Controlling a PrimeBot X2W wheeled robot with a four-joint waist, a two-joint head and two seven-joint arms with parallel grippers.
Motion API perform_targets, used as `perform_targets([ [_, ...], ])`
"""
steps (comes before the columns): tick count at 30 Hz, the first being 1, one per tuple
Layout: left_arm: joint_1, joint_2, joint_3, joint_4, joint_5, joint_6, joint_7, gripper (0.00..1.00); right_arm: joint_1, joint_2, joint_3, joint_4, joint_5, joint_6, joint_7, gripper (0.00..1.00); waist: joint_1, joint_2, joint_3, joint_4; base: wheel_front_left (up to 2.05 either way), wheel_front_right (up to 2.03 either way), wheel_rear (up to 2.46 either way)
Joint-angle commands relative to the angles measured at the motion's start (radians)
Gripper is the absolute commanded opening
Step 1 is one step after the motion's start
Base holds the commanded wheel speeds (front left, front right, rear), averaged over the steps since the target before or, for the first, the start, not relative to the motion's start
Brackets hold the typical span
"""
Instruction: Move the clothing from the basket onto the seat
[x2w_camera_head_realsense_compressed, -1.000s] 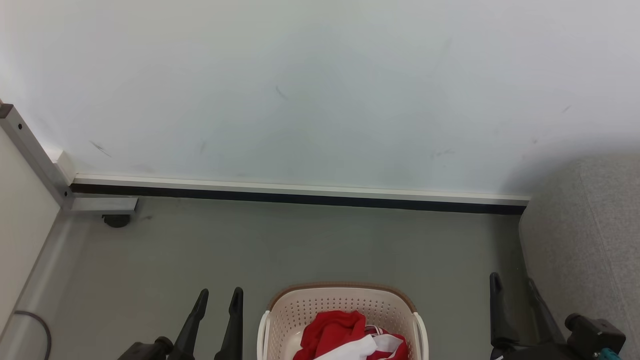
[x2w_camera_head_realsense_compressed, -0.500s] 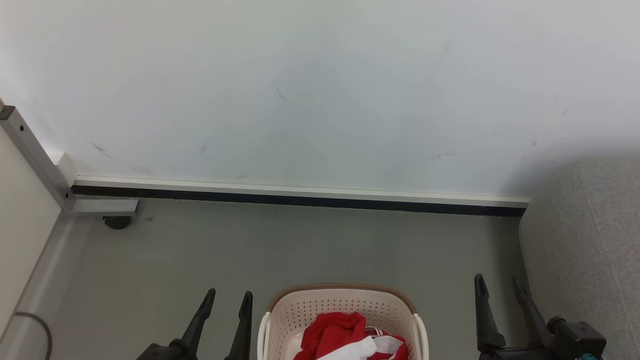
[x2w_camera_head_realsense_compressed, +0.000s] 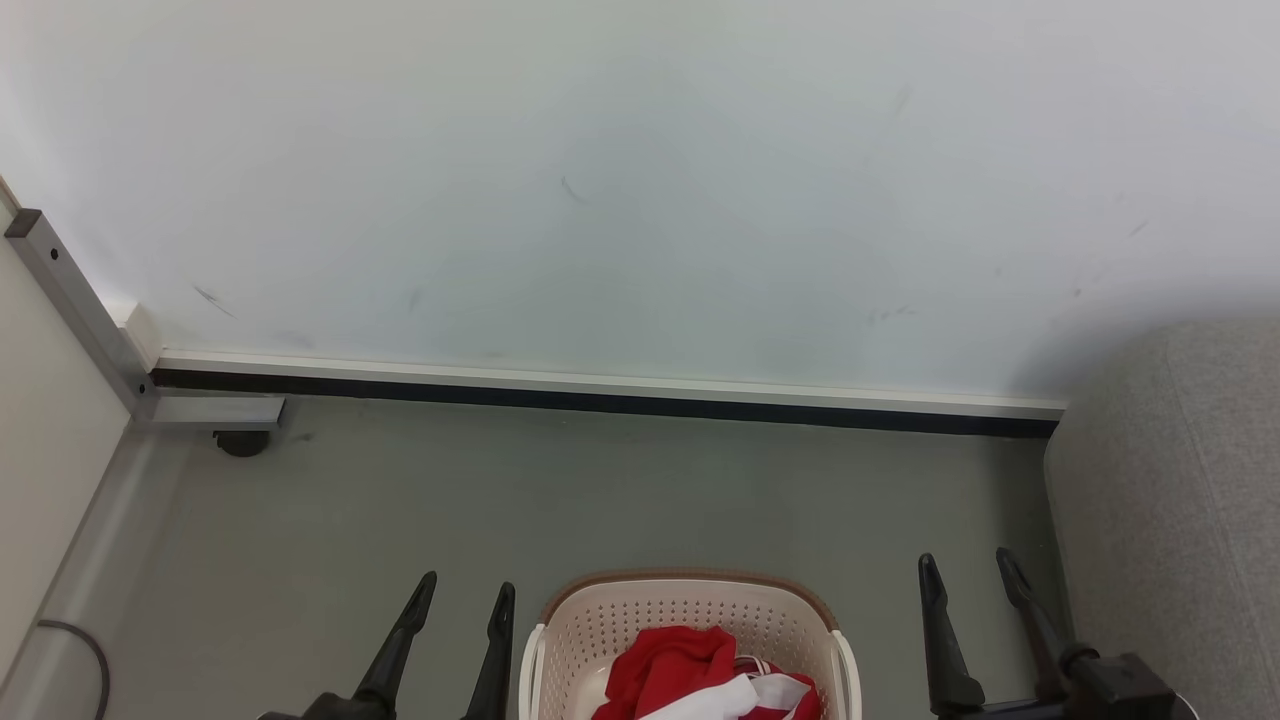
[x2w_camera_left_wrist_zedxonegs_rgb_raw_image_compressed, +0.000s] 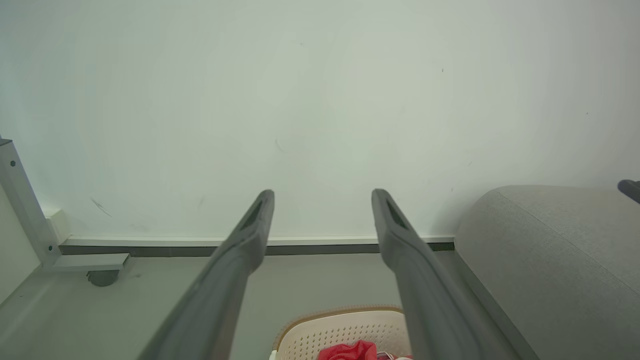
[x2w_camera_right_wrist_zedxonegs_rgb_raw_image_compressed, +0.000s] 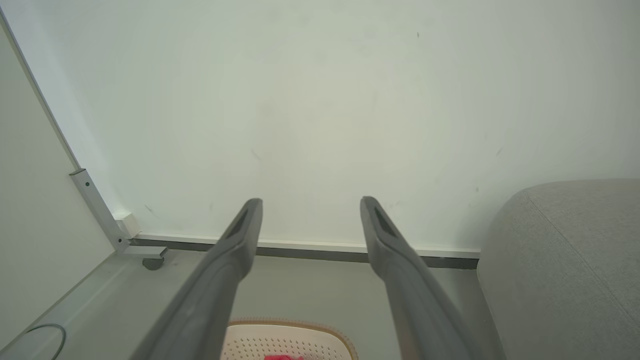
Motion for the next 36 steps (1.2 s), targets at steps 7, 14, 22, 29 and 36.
perform_targets([
  [7,0.021,0.004,0.005,-0.016,0.05,0.008,-0.012,1.0,0.015,-0.001,0.025,-0.015,-0.06,0.004,-0.024,1.0,0.0,0.0,-0.005,0.002,0.0,0.0,0.0],
  [14,0.025,0.004,0.009,-0.009,0.031,0.005,-0.01,1.0,0.018,-0.001,0.024,-0.016,-0.059,0.004,-0.024,1.0,0.0,0.0,-0.007,0.002,0.0,0.0,0.0],
  [22,0.023,0.004,0.015,0.0,0.014,0.001,-0.01,1.0,0.022,-0.001,0.02,-0.018,-0.059,0.004,-0.024,1.0,0.0,0.0,-0.006,0.003,0.0,0.0,0.0],
  [29,0.027,0.003,0.017,0.024,0.0,-0.006,-0.01,1.0,0.017,-0.001,0.017,-0.023,-0.055,0.004,-0.024,1.0,0.0,0.0,0.0,0.0,0.0,0.0,0.0],
  [36,0.008,0.004,0.014,0.048,-0.011,-0.01,-0.01,1.0,0.011,0.0,0.003,-0.034,-0.049,0.004,-0.024,1.0,0.0,0.0,0.028,-0.009,0.0,0.0,0.0],
])
